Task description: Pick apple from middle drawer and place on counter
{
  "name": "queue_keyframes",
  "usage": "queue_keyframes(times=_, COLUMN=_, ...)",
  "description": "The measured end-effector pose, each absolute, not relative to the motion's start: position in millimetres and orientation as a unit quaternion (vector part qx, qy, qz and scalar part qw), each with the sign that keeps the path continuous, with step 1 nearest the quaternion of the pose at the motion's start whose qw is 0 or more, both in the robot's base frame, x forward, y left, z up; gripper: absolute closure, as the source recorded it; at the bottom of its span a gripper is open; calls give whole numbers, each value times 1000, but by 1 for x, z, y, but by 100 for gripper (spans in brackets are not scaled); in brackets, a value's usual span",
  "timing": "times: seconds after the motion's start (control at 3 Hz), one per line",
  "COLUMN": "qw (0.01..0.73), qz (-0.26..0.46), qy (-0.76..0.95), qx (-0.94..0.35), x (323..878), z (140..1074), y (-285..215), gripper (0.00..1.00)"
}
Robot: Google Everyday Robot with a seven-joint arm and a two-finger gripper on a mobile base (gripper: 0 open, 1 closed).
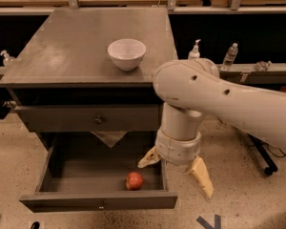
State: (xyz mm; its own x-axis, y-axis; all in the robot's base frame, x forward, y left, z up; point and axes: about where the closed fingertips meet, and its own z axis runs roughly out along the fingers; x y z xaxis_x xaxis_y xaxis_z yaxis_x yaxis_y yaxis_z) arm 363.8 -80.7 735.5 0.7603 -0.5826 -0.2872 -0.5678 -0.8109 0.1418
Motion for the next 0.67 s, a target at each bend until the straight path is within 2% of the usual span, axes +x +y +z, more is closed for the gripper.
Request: queue_keyframes(times=0.67, qw=-58, qz=-52, qy=-256, qx=964, x=411, z=719, y=-48, gripper=0)
